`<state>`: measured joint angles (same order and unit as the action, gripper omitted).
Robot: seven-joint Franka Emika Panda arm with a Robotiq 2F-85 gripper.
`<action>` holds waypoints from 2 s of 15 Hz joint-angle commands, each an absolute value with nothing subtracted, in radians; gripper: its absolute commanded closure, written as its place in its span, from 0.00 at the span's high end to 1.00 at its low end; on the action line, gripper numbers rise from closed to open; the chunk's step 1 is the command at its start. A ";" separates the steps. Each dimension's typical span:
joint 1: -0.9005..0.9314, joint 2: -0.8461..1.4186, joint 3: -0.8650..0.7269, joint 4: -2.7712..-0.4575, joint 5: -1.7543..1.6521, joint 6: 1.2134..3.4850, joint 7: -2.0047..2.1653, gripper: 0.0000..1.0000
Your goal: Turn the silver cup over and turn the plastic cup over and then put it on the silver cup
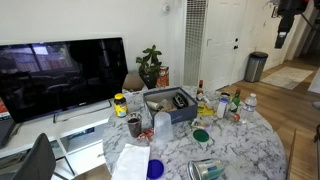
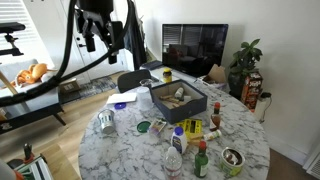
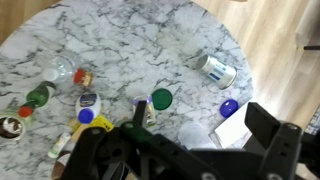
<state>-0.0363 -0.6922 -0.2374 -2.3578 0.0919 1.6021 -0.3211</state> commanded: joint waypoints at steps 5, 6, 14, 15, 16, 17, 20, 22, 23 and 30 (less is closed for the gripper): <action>0.050 -0.538 0.106 -2.445 0.336 1.769 0.149 1.00; 0.097 -0.525 0.129 -2.462 0.384 1.835 0.086 1.00; 0.312 -0.403 0.196 -2.518 0.440 2.022 -0.227 1.00; 0.325 -0.389 0.191 -2.514 0.440 2.026 -0.276 1.00; 0.301 -0.408 0.199 -2.499 0.414 1.994 -0.182 1.00; 0.305 -0.401 0.200 -2.498 0.414 1.996 -0.192 1.00; 0.303 -0.400 0.196 -2.493 0.414 1.996 -0.192 1.00; 0.290 -0.366 0.204 -2.481 0.396 1.981 -0.145 1.00; 0.275 -0.333 0.210 -2.488 0.418 2.021 -0.069 1.00; 0.266 -0.124 0.239 -2.592 0.468 2.461 0.187 1.00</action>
